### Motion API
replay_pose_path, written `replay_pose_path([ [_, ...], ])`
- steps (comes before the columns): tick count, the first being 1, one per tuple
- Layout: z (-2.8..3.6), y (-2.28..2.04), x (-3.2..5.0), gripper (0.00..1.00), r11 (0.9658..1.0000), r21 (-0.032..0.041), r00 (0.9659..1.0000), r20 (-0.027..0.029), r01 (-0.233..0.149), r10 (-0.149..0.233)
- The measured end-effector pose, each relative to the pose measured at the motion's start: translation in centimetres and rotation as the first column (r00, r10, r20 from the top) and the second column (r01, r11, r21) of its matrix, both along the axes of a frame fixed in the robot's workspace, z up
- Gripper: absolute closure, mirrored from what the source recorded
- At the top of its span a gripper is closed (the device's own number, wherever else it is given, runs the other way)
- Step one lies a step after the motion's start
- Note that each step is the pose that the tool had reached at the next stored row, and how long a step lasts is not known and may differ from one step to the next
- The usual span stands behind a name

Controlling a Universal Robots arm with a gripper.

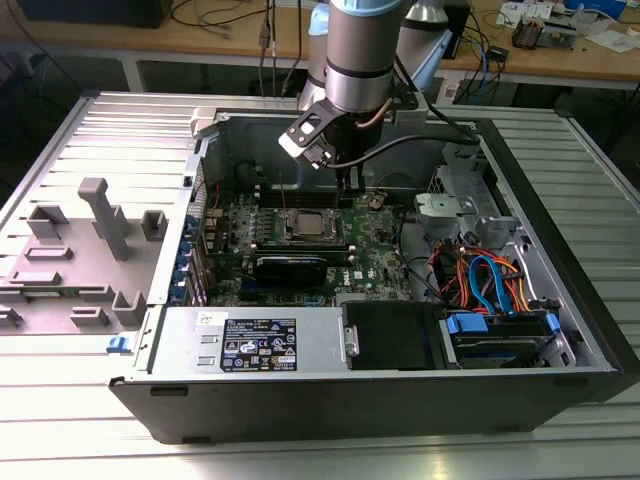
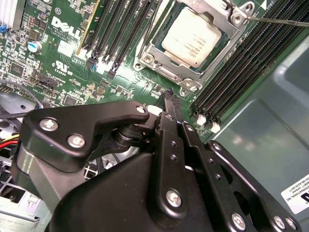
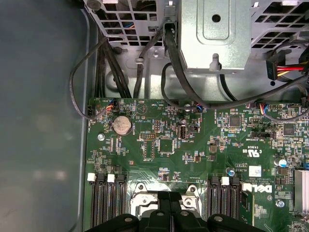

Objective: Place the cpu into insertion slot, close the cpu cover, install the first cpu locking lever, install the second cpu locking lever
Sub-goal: 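Close the cpu cover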

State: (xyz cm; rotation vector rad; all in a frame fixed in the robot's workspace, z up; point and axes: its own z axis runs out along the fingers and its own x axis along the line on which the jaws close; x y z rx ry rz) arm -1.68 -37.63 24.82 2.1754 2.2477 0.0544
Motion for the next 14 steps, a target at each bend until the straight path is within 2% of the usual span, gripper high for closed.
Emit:
replay_pose_path([
  [14,-0.48,0.0,-1.35,0.89,1.0,0.0023,1.0,0.0,-0.002,0.002],
])
